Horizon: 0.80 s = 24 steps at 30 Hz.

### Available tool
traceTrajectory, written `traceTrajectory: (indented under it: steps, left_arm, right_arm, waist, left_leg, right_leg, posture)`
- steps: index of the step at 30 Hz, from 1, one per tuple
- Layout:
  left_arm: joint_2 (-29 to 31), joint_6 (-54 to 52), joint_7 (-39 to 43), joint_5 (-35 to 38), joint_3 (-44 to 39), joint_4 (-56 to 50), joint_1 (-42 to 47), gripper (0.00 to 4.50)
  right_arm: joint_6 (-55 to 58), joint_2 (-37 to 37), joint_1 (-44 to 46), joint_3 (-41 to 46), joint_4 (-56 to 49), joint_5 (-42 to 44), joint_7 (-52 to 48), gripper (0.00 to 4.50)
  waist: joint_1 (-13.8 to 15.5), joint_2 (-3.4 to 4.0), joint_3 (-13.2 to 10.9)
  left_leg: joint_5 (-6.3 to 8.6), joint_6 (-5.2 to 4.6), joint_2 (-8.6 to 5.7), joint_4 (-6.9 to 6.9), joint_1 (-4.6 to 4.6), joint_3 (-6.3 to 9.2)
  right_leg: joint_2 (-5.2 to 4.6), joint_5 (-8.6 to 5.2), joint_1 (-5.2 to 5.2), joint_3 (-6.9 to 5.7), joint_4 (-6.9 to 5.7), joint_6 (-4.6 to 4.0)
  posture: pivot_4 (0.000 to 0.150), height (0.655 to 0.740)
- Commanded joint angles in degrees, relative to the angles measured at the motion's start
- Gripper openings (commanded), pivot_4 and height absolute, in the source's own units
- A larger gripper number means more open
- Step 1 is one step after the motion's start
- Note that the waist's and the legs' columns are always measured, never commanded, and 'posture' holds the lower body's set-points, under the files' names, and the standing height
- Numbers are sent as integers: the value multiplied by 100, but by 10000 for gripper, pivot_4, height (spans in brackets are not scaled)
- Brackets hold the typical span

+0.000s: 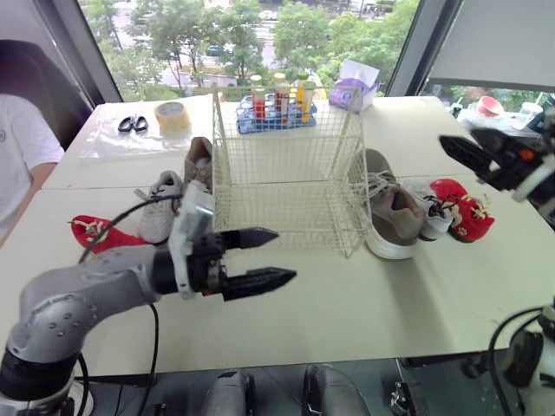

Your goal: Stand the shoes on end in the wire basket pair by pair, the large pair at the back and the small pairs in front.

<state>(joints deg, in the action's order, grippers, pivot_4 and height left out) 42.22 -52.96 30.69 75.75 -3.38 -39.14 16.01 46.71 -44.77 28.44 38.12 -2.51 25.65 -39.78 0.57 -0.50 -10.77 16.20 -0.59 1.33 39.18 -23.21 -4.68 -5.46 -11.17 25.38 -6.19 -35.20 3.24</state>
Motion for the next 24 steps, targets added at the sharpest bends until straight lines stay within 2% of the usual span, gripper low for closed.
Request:
traceTrajectory:
  steps: [1,3,6,10,16,24]
  left_arm:
    - [51,104,178,-311,212,-368,-219,45000]
    - [55,137,235,-413,288,-478,-375,45000]
    - [42,145,283,-387,292,-548,-633,45000]
    - [141,164,435,-663,339,-566,-814,45000]
    - [240,194,546,-683,228,-417,-736,45000]
    - [443,162,706,-909,219,-270,-633,45000]
  right_arm:
    - [-495,-23,-462,337,-247,-145,369,44279]
    - [-399,65,-714,337,-456,68,389,44279]
    - [364,313,-1019,1,-1265,851,267,44279]
    - [227,647,-1415,-249,-1611,901,525,44279]
    - [-453,1220,-1810,-782,-1564,662,839,44279]
    - [-1531,1811,-1444,-1585,-660,263,1019,44279]
  waist:
    - [-3,2,1]
    - [-5,3,1]
    - [-13,8,2]
    - [15,8,2]
    - [17,9,2]
    - [-2,10,1]
  left_leg:
    - [6,-11,5,-2,4,0]
    - [6,-8,19,-1,11,-1]
    - [3,-4,44,-1,22,-2]
    - [4,-3,50,-2,34,1]
    - [5,-4,42,2,13,1]
    - [5,-5,44,2,15,-4]
  right_leg:
    - [9,-1,-1,5,-1,-1]
    - [24,0,-2,12,0,-4]
    - [43,-10,-3,23,-1,-18]
    - [57,-12,-9,27,-3,-26]
    - [52,-14,-5,49,12,-28]
    - [69,-14,1,62,9,-29]
  posture:
    - [1500,7400]
    - [1500,7400]
    - [1500,7400]
    - [1500,7400]
    - [1500,7400]
    - [1500,7400]
